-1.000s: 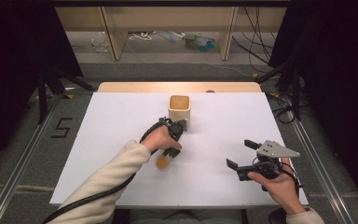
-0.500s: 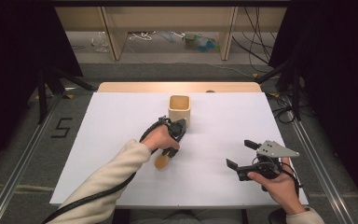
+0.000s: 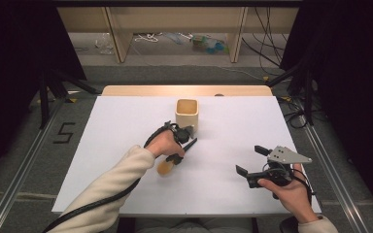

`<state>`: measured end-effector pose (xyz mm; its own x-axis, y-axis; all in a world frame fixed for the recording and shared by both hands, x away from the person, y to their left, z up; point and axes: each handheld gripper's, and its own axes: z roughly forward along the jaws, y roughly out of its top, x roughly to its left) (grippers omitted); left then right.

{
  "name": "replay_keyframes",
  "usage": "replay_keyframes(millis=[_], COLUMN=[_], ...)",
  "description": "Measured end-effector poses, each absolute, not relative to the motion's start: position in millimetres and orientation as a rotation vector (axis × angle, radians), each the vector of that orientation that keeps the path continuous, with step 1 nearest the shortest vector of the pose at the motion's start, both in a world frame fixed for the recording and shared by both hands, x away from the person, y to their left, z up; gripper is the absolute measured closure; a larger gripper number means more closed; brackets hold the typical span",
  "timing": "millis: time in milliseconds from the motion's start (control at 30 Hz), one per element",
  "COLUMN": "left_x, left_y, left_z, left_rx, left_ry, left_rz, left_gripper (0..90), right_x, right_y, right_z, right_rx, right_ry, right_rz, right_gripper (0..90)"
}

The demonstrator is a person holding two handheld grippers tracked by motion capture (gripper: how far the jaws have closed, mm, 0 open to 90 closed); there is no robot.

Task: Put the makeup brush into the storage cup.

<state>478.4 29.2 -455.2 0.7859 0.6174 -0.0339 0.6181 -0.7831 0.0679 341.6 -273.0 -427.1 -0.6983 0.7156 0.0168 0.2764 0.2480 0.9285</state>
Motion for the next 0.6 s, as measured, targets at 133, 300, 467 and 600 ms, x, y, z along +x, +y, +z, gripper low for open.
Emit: replay_keyframes(millis=[133,300,467,600], left_x=[478.4,476.8,475.7,475.0], left_y=[32.3,36.1,37.5,38.0], left_z=[-453.4,-449.7,-447.4,-445.6], left_rx=[2.915,2.944,2.951,2.955], left_ry=[0.93,0.832,0.819,0.8], left_rz=[0.017,0.047,0.04,0.043], left_gripper=[62.7,62.7,62.8,62.9], right_x=[342.3,341.8,342.0,341.5], right_y=[-271.6,-272.0,-271.4,-272.4], right_z=[-428.5,-427.8,-428.1,-427.3], right_rx=[0.899,0.9,0.905,0.904], right_ry=[2.1,2.11,2.106,2.109], right_rz=[1.465,1.45,1.464,1.447], right_gripper=[2.8,2.9,3.0,3.0])
